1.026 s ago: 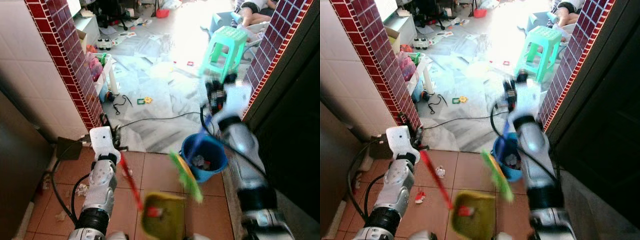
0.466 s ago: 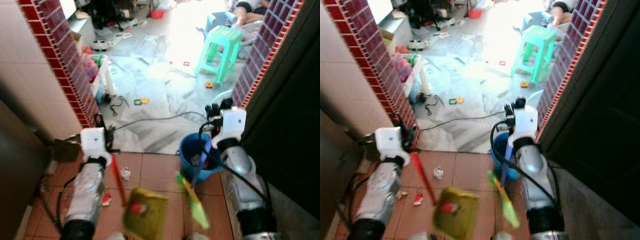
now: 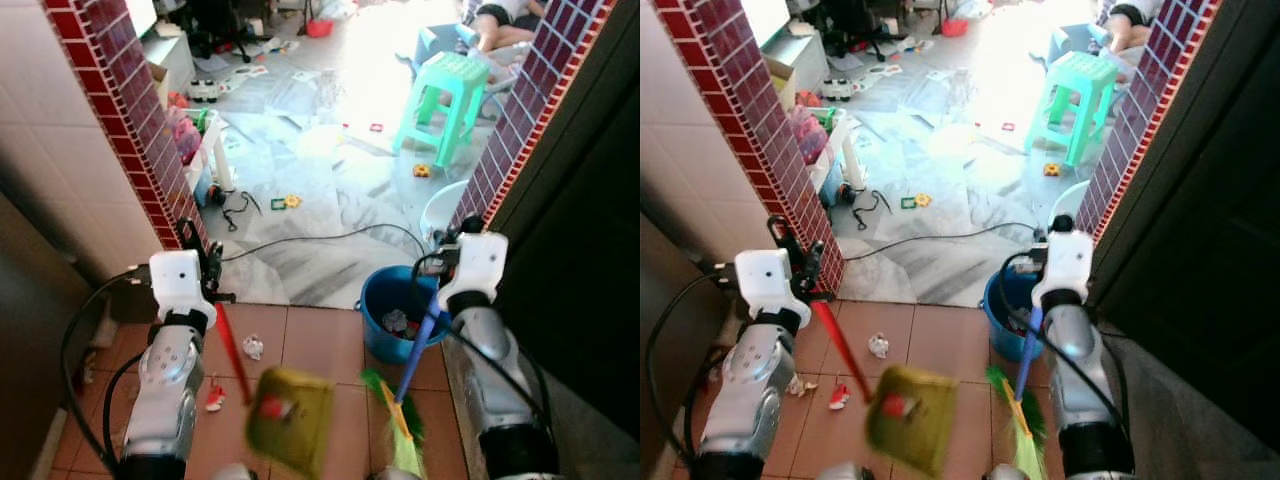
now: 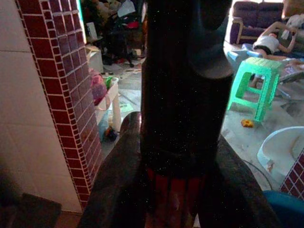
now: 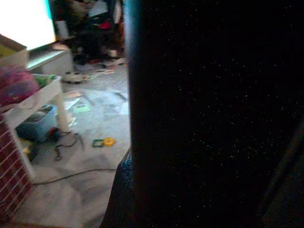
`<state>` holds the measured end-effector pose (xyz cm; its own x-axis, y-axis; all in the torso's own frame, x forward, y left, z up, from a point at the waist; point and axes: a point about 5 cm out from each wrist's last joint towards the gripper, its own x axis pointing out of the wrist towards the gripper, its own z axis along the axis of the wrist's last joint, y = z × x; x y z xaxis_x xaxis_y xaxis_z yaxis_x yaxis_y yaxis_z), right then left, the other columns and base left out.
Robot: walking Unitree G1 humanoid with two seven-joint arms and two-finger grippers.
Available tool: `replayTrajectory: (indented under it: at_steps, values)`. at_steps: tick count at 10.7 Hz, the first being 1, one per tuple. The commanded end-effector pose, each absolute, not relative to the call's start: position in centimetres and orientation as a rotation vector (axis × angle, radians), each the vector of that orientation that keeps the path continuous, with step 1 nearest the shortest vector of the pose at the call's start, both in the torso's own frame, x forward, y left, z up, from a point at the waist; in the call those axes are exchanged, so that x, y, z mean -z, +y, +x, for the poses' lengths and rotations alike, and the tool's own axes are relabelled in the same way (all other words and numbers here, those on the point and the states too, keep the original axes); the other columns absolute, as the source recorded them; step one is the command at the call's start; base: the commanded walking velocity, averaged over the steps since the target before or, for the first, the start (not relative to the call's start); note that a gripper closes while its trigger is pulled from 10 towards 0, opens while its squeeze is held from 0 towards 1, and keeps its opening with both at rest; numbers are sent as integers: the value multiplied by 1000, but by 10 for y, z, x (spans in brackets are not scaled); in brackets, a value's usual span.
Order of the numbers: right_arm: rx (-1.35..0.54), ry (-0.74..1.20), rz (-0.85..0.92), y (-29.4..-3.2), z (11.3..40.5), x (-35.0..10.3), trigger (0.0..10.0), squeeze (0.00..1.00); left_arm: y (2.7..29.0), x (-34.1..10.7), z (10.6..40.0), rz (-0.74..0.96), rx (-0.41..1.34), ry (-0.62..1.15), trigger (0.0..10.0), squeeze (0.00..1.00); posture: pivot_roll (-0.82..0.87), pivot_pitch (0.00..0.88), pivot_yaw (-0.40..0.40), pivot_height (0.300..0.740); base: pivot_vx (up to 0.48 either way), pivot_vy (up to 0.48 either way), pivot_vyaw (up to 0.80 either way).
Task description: Sweep floor
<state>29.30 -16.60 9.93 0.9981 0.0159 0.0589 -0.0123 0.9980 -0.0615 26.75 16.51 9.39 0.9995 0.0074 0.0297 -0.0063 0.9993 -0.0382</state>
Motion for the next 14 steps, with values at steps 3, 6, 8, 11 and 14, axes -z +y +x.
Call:
replayTrajectory:
  at_steps: [3,6,8,11,14]
  values:
    - [11,-46,-3,-172,285,-93,10000,0,164,-84,258,-89,-37,26,10000,0,-104,0,62,740,0,0,0]
    - [16,-34,1,-181,285,-92,10000,0,163,-84,257,-105,7,53,10000,0,-107,0,55,740,0,0,-267]
    - [14,-34,-5,-182,285,-92,10000,0,162,-85,258,-115,14,57,10000,0,-109,0,52,740,0,0,-800]
    - [2,-52,-15,-181,291,-98,10000,0,158,-91,261,-134,13,47,10000,0,-104,0,50,740,0,0,-800]
    - [-11,-36,-26,-182,282,-94,10000,0,158,-87,247,-135,-1,69,10000,0,-84,0,33,740,0,0,-679]
